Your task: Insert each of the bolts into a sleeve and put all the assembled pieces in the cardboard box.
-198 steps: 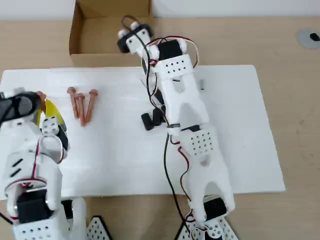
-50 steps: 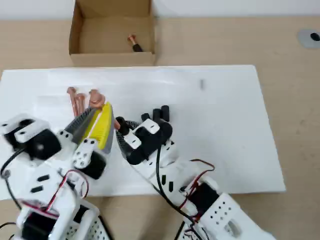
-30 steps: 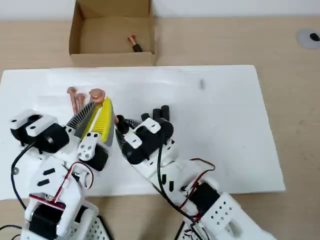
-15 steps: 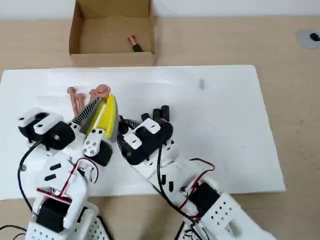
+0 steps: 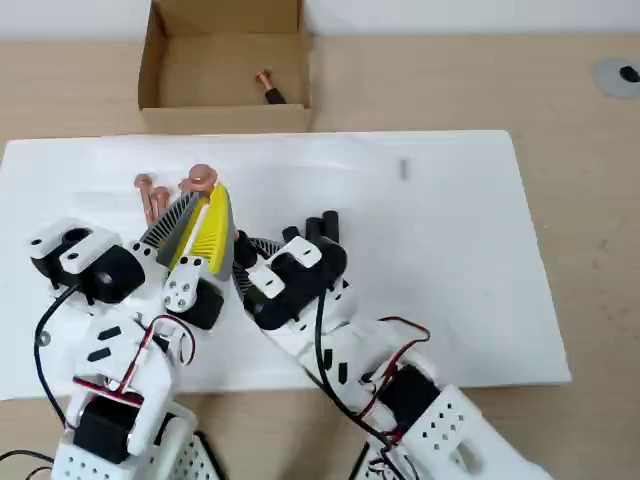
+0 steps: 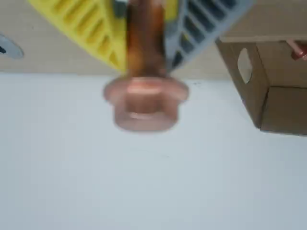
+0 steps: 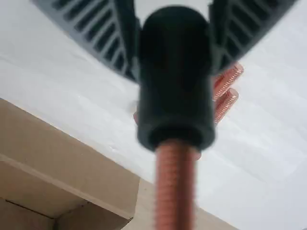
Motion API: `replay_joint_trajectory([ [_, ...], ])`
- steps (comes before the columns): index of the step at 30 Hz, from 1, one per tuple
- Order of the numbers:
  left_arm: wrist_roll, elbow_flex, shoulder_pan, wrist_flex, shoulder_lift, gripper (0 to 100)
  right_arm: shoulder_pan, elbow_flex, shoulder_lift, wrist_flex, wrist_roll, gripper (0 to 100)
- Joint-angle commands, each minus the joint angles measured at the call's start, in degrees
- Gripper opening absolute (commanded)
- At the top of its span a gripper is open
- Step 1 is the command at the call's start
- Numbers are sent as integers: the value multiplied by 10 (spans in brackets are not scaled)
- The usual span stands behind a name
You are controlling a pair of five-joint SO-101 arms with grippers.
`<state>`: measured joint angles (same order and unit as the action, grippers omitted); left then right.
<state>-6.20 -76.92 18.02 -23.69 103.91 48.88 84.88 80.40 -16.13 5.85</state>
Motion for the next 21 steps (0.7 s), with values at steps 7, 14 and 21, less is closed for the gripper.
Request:
replay_joint_trajectory([
  [7, 6, 5, -9, 16, 1, 7, -9, -45, 2, 14, 2, 9],
  [14, 2, 4, -6, 12, 2, 7, -9, -46, 2, 14, 21, 9],
  [21, 1, -12, -4, 11, 4, 6, -9, -46, 2, 14, 22, 9],
])
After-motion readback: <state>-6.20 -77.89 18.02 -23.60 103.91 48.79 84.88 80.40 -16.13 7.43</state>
